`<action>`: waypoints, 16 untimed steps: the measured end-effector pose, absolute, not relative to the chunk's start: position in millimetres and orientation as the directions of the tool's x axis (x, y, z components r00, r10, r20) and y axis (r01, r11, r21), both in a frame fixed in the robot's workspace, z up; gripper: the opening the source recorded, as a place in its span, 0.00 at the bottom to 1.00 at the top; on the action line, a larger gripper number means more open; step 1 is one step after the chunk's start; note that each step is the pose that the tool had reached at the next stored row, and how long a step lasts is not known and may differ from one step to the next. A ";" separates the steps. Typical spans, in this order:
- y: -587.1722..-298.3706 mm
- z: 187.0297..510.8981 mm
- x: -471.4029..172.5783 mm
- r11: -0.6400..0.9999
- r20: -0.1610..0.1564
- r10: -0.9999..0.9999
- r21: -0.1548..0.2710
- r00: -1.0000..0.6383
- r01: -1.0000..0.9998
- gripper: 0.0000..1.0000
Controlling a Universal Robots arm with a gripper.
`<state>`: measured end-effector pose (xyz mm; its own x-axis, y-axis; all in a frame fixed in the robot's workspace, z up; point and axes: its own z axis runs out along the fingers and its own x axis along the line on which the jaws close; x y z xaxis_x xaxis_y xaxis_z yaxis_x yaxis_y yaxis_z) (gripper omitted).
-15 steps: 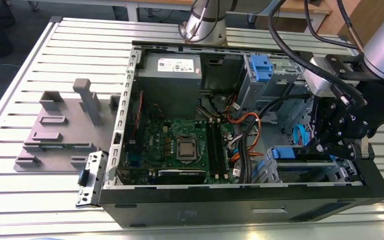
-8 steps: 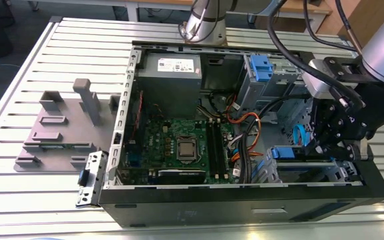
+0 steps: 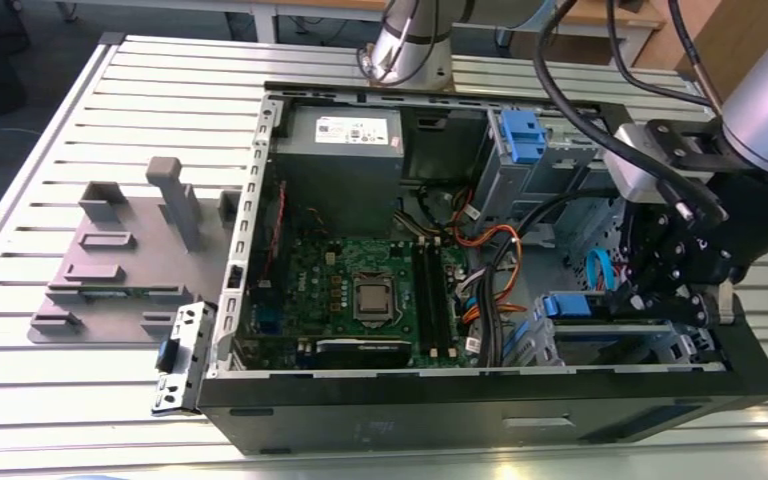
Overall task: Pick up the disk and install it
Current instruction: 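Insert the second disk wire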
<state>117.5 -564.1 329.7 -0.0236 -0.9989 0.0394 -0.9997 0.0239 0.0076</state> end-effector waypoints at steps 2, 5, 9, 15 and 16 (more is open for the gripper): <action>-564.2 331.8 117.8 0.024 0.040 -0.999 0.010 -0.024 -1.000 0.11; -564.3 338.5 118.1 0.024 0.040 -0.999 0.015 -0.023 -1.000 0.11; -564.4 349.2 118.5 0.024 0.040 -0.999 0.024 -0.023 -0.999 0.11; -564.6 351.7 120.2 0.024 0.040 -0.999 0.029 -0.023 -0.999 0.11; -564.7 351.7 120.4 0.024 0.040 -0.999 0.029 -0.023 -0.999 0.11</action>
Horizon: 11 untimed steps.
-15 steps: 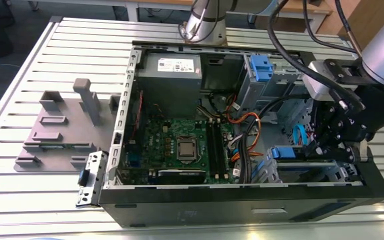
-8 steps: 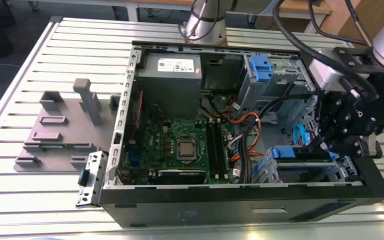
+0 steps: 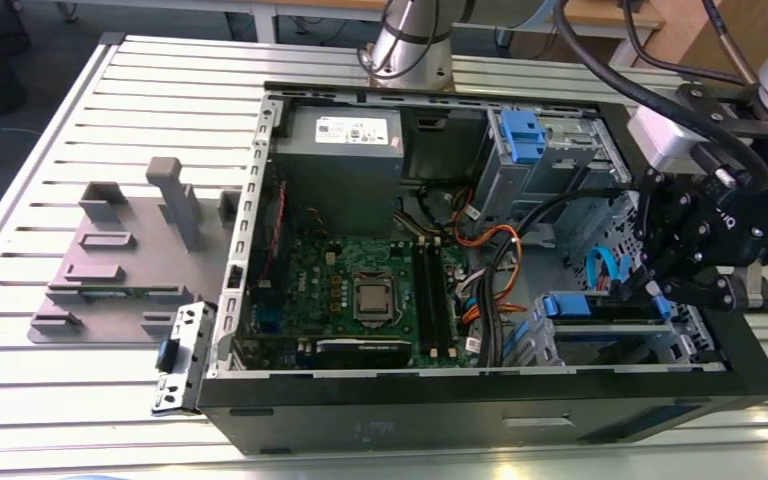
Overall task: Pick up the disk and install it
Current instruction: 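Insert the second disk wire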
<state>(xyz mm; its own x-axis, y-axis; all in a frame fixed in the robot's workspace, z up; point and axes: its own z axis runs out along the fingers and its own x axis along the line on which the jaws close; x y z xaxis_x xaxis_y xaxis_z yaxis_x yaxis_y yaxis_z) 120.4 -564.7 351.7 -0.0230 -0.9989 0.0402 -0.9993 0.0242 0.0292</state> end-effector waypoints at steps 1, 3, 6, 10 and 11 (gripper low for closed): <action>-564.7 351.6 120.5 0.024 0.040 -0.999 0.029 -0.023 -0.999 0.11; -564.7 351.6 120.7 0.024 0.040 -0.999 0.029 -0.023 -0.999 0.11; -564.7 351.7 120.7 0.024 0.040 -0.999 0.029 -0.023 -0.999 0.11; -564.7 360.2 120.7 0.025 0.040 -0.999 0.030 -0.024 -0.999 0.11; -564.7 364.4 120.7 0.025 0.040 -0.999 0.030 -0.024 -0.999 0.11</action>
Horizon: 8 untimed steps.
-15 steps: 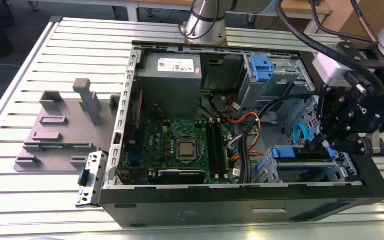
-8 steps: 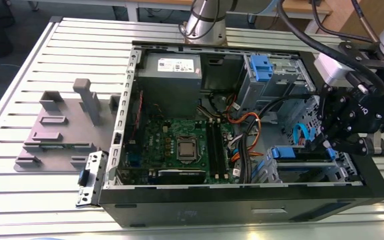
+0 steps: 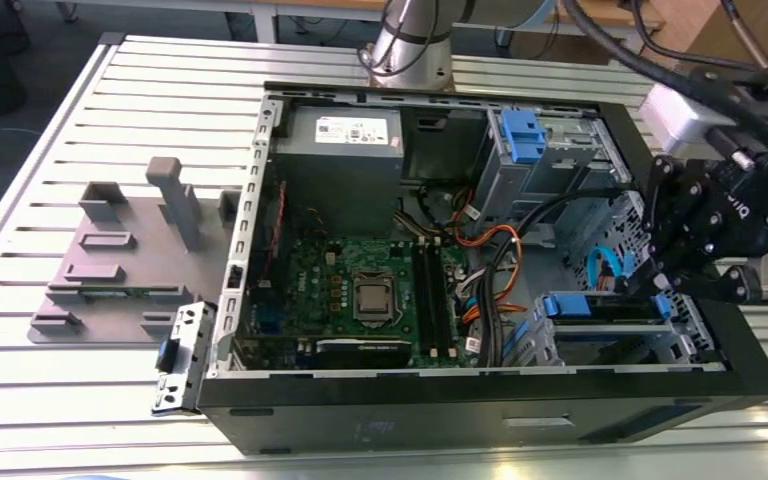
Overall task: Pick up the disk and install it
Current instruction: 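Insert the second disk wire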
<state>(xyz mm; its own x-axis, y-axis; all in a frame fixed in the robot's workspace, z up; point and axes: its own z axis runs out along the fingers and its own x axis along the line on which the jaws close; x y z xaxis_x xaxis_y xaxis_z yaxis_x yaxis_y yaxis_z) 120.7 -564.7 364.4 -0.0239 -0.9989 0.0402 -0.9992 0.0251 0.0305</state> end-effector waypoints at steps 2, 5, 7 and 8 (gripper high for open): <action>-564.7 372.3 120.7 0.025 0.040 -0.999 0.031 -0.024 -0.999 0.11; -564.7 381.6 120.7 0.025 0.040 -0.999 0.033 -0.024 -0.999 0.11; -564.7 386.1 120.7 0.025 0.040 -0.999 0.033 -0.024 -0.999 0.11; -564.8 387.3 120.7 0.025 0.040 -0.999 0.033 -0.024 -0.999 0.11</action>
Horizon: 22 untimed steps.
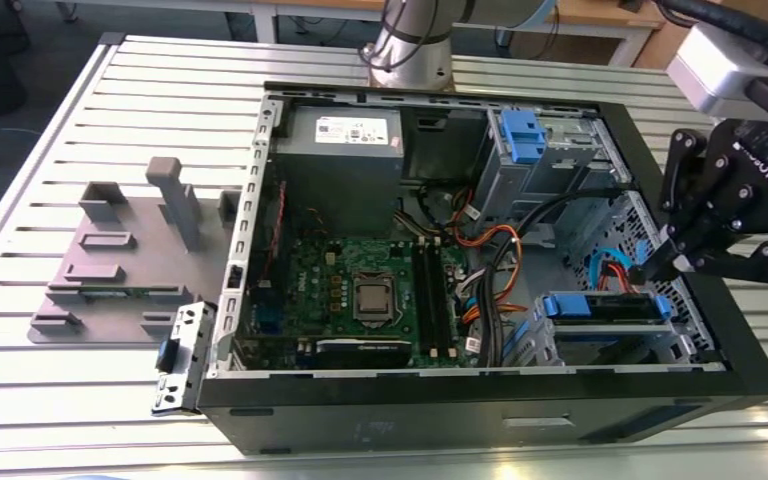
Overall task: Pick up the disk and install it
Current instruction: 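Insert the second disk wire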
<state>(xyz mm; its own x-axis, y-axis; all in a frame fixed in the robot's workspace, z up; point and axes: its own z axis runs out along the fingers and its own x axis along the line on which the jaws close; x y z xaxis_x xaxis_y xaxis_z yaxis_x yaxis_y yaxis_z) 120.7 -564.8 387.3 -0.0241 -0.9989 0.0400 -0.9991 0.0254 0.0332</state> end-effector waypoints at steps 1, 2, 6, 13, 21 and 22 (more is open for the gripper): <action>-564.8 388.4 120.7 0.025 0.040 -0.999 0.033 -0.024 -0.999 0.11; -564.8 389.2 120.7 0.025 0.040 -0.999 0.033 -0.024 -0.999 0.11; -564.7 393.0 120.7 0.025 0.040 -0.999 0.034 -0.024 -0.999 0.11; -564.2 393.8 120.7 0.025 0.039 -0.999 0.034 -0.024 -0.999 0.11; -560.4 391.8 120.8 0.025 0.036 -0.999 0.034 -0.024 -0.999 0.11; -560.4 391.8 120.7 0.025 0.036 -0.999 0.034 -0.024 -0.999 0.11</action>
